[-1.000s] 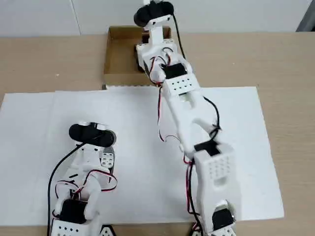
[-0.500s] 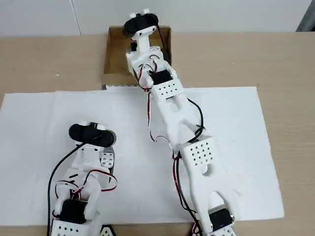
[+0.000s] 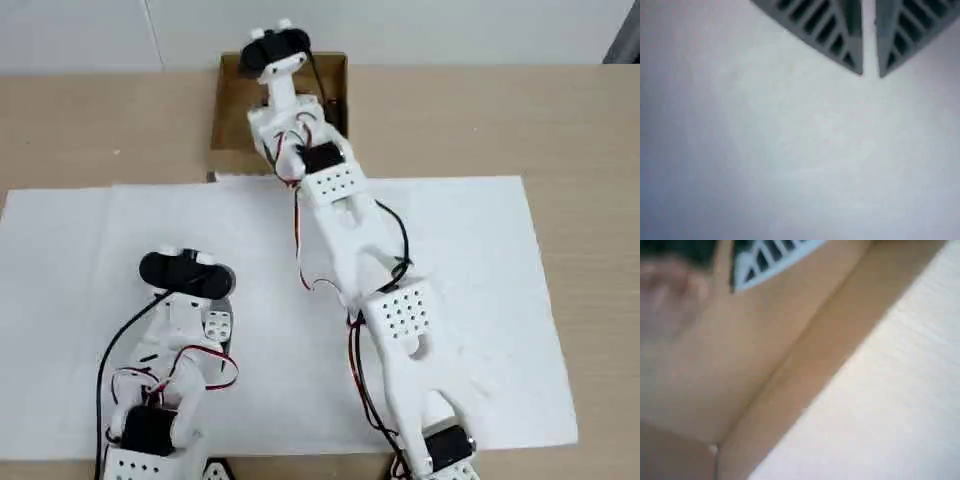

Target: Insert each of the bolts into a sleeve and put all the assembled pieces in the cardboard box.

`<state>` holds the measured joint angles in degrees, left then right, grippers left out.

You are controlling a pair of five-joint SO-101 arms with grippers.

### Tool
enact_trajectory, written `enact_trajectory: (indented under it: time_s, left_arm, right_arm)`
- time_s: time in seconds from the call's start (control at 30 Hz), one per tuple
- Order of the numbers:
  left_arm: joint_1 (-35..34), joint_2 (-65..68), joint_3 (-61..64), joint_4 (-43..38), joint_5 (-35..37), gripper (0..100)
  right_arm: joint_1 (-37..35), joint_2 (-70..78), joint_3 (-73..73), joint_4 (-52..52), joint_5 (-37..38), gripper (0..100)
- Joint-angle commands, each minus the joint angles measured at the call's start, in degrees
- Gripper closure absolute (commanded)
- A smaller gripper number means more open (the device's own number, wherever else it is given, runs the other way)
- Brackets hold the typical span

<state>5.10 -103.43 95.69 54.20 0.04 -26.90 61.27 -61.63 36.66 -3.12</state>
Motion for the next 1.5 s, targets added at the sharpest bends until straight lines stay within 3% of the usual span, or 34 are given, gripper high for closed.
enact_trajectory:
  time_s: [0.0, 0.37, 0.47, 0.8, 1.3, 1.47]
  left_arm:
    - [-0.4, -0.6, -0.3, -0.1, -0.4, 100]
    - [-0.4, -0.6, -0.3, -0.1, -0.5, 99]
    - [-0.4, -0.6, -0.3, 0.0, -0.5, 99]
    - [-0.4, -0.6, -0.3, 0.0, -0.4, 99]
    - [-0.4, -0.6, -0.3, 0.0, -0.4, 99]
    - [-0.4, -0.6, -0.3, 0.0, -0.4, 99]
  right_arm:
    - [-0.6, -1.3, -3.2, 0.8, 0.7, 86.8]
    - [-0.7, -1.8, -6.7, 2.6, 0.7, 95.1]
    - [-0.7, -1.7, -11.7, 7.5, 0.7, 99.8]
    - [-0.3, -1.8, -35.3, 30.4, 0.7, 99.5]
    - [0.7, -21.8, -34.8, 58.3, 0.4, 99.6]
    - [3.5, -27.5, -34.7, 59.2, 0.6, 99.6]
